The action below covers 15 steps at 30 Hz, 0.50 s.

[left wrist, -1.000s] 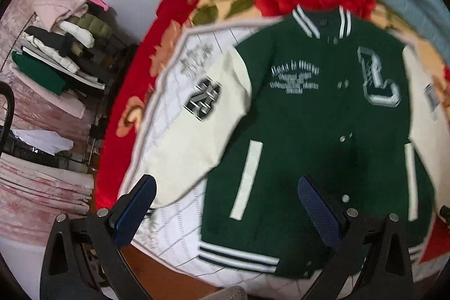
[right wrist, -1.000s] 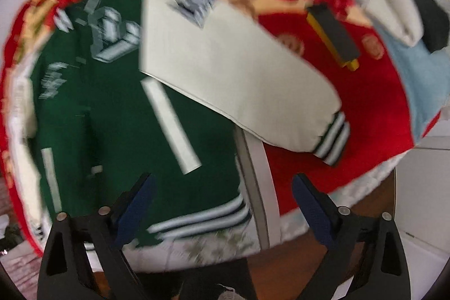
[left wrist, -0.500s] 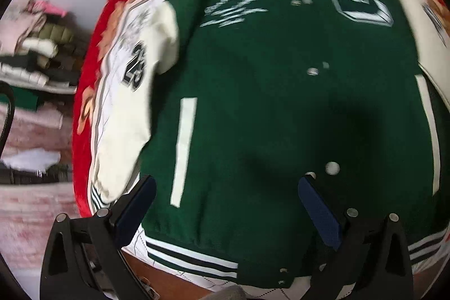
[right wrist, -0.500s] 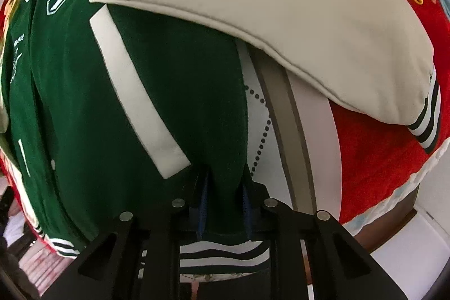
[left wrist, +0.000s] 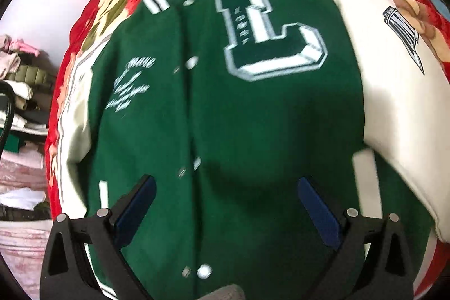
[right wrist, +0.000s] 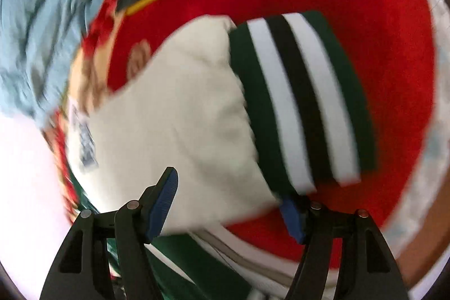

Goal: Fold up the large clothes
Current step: 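Grasp the cream sleeve cuff nearest the right tool with the right tool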

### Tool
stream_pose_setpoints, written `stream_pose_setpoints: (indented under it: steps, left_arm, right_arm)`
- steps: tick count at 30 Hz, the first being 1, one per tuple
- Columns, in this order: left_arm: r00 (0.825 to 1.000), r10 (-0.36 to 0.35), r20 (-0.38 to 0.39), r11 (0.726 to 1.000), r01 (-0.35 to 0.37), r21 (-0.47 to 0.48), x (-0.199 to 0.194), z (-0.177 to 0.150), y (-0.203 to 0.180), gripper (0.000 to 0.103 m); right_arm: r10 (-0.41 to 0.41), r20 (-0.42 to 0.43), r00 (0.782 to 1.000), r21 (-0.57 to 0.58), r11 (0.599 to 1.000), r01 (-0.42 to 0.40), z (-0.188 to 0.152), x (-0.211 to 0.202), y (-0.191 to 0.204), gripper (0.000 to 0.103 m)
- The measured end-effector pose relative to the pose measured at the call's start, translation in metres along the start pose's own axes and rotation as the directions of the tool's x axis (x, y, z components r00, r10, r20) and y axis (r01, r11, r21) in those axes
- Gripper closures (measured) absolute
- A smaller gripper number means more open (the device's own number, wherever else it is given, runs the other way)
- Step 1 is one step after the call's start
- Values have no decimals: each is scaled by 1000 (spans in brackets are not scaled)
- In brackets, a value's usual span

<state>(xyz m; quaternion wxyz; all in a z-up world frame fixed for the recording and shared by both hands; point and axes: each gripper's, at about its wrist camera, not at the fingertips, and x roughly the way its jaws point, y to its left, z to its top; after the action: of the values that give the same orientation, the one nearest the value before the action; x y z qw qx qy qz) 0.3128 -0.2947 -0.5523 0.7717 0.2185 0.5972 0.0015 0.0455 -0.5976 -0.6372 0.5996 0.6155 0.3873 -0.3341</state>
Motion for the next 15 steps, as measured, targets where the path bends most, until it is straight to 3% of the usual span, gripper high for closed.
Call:
stream_pose_setpoints:
  steps: [1,2,3,5,9,12,15]
  left_arm:
    - [1000,4,9,1000,-4,5,2,4,-2,0]
    - [1000,11,21,1000,-11,10,3,8,-4,0]
    - [999,18,33,1000,-19,15,6,14,-4,0]
    - [999,27,41,1000,-28,13,8,19,0,0]
    - [1000,19,19,999,-18,-52,10,22,32,0]
    - [999,43,-2,992,-43,-120,16,22,78,0]
    - [993,104,-48,981,-110,-162,24,17,124,0]
  right_arm:
    - [7,47,999,19,1000,-7,-2,2,4,51]
    - [19,58,998,24,999,-21,2,0,3,76]
    - [29,65,997,23,999,-30,4,3,9,87]
    - [48,95,994,-9,999,-47,7,-3,24,91]
    - [77,139,987,-203,978,-48,-15,-26,96,93]
    - [118,156,981,-377,925,-51,-45,-50,163,94]
    - [172,117,978,-546,834,-81,-92,-60,236,94]
